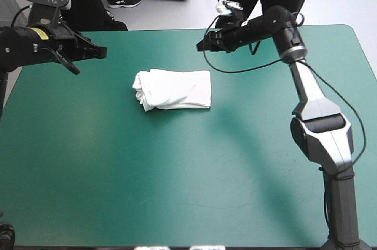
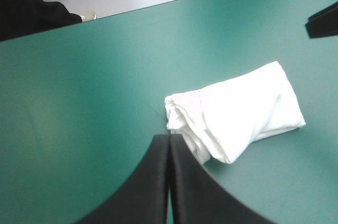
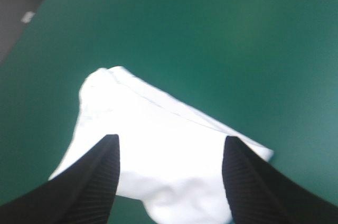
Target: Fold the cloth
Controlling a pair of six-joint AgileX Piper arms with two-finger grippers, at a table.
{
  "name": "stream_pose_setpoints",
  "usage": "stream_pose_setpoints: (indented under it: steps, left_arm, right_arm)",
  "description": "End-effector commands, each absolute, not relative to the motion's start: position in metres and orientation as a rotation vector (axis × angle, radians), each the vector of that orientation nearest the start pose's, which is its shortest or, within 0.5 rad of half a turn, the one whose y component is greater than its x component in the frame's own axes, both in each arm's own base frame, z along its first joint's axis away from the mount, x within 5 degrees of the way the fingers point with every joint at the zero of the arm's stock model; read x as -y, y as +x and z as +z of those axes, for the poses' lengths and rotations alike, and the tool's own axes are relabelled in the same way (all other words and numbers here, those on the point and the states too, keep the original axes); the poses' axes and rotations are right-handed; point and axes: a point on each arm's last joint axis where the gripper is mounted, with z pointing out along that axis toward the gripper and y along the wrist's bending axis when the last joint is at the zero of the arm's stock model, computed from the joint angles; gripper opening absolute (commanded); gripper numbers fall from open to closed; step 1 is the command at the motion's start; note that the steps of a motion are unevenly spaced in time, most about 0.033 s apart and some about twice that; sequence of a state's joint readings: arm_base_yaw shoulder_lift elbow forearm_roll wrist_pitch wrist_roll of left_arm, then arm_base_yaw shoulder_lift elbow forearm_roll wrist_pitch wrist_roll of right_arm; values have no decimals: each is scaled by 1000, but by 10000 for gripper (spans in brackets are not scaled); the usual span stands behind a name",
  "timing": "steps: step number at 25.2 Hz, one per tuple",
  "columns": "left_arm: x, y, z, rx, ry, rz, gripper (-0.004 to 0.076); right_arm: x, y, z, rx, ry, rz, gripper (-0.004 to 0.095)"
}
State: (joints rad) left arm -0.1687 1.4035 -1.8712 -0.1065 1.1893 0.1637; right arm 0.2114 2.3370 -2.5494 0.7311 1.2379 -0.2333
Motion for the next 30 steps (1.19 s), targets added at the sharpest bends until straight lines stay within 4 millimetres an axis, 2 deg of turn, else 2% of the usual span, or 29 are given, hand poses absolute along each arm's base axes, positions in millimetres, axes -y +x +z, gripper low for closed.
stream_pose_setpoints:
  steps: [1,3,5,7,10,13,17,23,30]
  left_arm:
    - [50,233,533,-2029,344,-165,-17]
    - [49,228,536,-2020,342,-155,-17]
    - [49,226,537,-2017,343,-155,-17]
    - [48,224,537,-2015,342,-152,-17]
    - [49,224,538,-2009,342,-159,-17]
    - [49,225,538,-2006,341,-159,-17]
    - [49,226,538,-2008,341,-159,-17]
    - [49,225,537,-2019,344,-159,-17]
    - [50,225,536,-2022,347,-177,-17]
  right_arm:
    - [-125,440,421,-2233,-473,686,537]
    - [-118,427,424,-2276,-470,605,539]
    - [-117,422,417,-2318,-478,607,539]
    - [-118,422,391,-2402,-509,626,543]
    - [-132,431,340,-2472,-594,808,543]
    - [-141,449,300,-2490,-590,924,554]
    - [-147,459,282,-2467,-566,1008,618]
    - [-162,469,267,-2396,-549,1050,620]
    - [-181,475,236,-2430,-534,1091,623]
